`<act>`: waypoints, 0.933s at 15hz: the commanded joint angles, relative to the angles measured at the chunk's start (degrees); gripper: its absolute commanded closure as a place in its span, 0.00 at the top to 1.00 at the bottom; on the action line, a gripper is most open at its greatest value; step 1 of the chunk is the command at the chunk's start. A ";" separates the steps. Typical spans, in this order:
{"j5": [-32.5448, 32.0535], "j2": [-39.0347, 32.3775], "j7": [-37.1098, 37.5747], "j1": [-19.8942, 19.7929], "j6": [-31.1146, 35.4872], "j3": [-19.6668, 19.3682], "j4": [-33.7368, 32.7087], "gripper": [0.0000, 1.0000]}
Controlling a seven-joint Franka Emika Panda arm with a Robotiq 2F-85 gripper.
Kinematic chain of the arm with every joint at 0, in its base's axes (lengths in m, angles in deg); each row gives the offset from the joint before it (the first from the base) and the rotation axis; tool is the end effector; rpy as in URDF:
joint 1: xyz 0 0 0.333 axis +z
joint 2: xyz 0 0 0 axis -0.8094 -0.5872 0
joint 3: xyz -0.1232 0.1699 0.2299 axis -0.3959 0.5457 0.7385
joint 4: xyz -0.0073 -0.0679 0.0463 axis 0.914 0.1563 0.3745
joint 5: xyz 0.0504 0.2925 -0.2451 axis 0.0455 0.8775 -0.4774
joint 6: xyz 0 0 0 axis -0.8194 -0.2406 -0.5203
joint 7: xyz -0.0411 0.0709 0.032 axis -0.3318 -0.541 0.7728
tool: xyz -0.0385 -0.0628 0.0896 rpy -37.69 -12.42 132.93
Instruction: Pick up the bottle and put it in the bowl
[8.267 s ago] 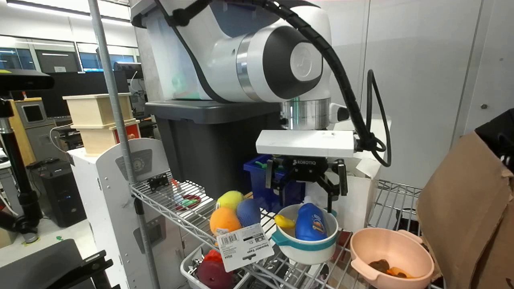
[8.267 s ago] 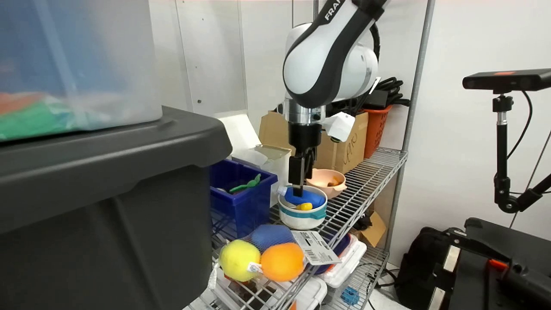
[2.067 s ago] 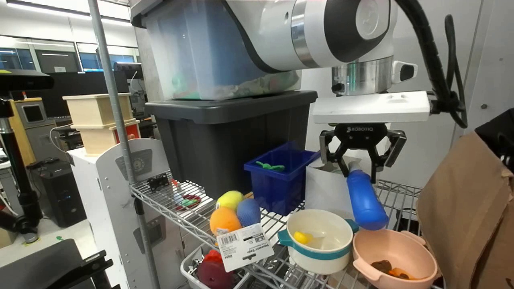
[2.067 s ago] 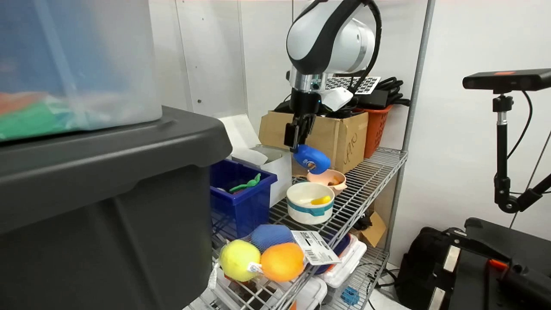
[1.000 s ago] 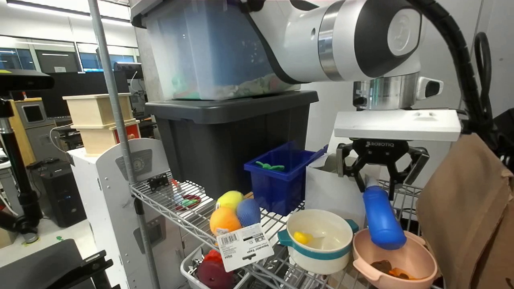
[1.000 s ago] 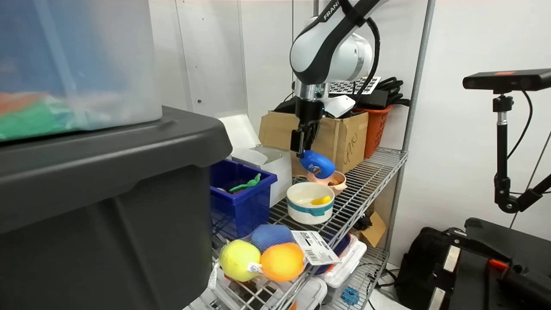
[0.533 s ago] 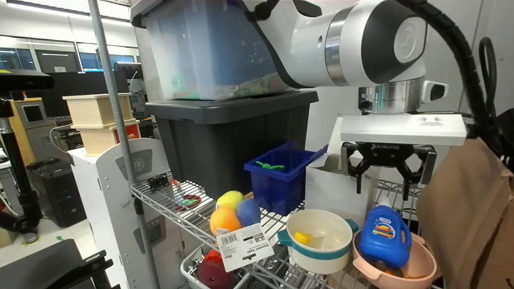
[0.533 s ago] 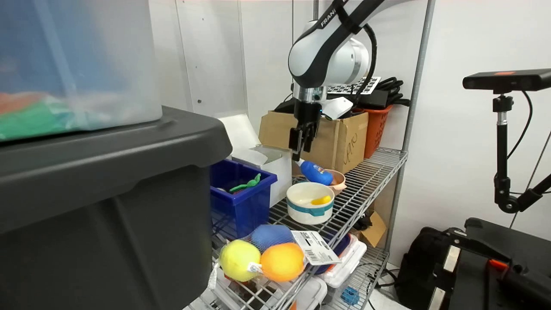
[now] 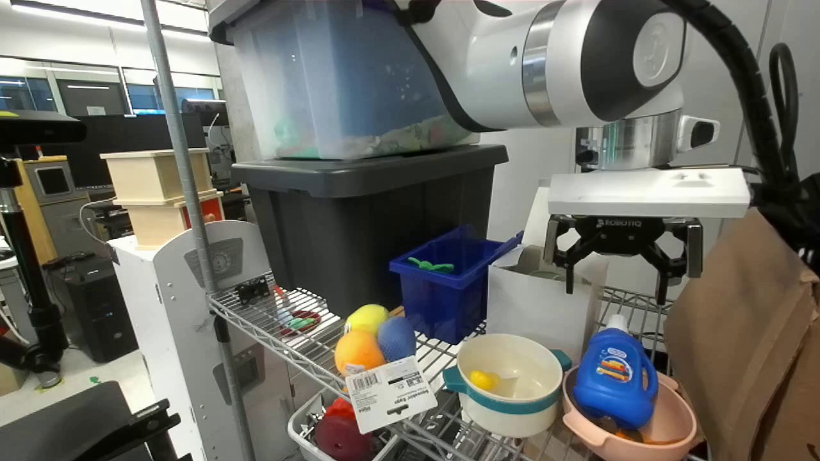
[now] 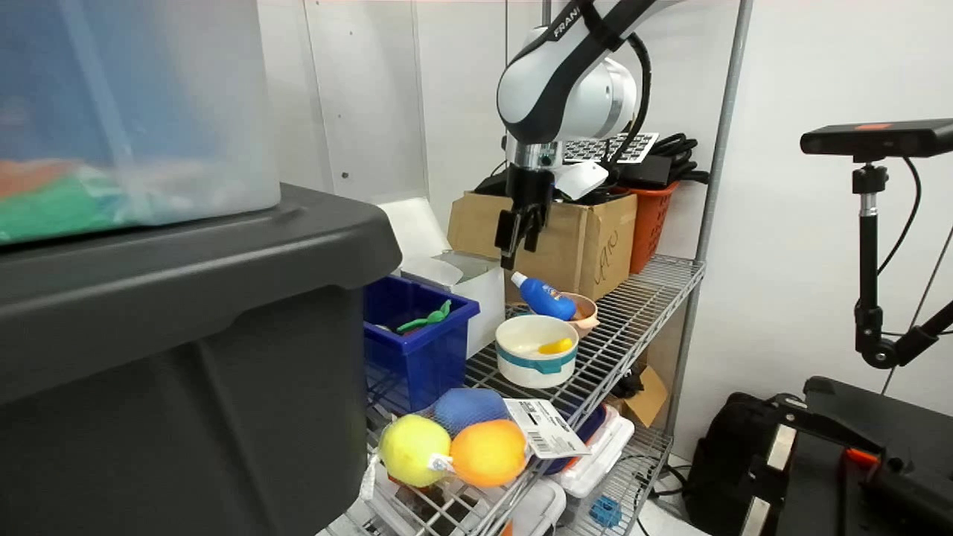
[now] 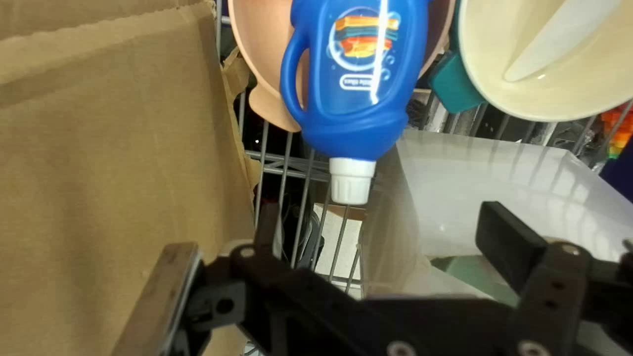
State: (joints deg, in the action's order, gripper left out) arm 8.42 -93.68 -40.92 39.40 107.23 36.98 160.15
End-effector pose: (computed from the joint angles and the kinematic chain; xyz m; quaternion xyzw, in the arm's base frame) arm 0.7332 -0.1586 0.2015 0.9876 0.1279 0.0878 0.0254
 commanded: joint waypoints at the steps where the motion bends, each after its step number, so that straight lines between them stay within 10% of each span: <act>1: 1.37 2.07 -1.70 -0.99 -1.57 0.84 0.89 1.00; 14: 1.04 15.58 -2.66 0.29 -2.66 0.58 19.53 1.00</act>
State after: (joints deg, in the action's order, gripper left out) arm 9.06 -84.45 -42.13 39.60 105.11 37.32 172.45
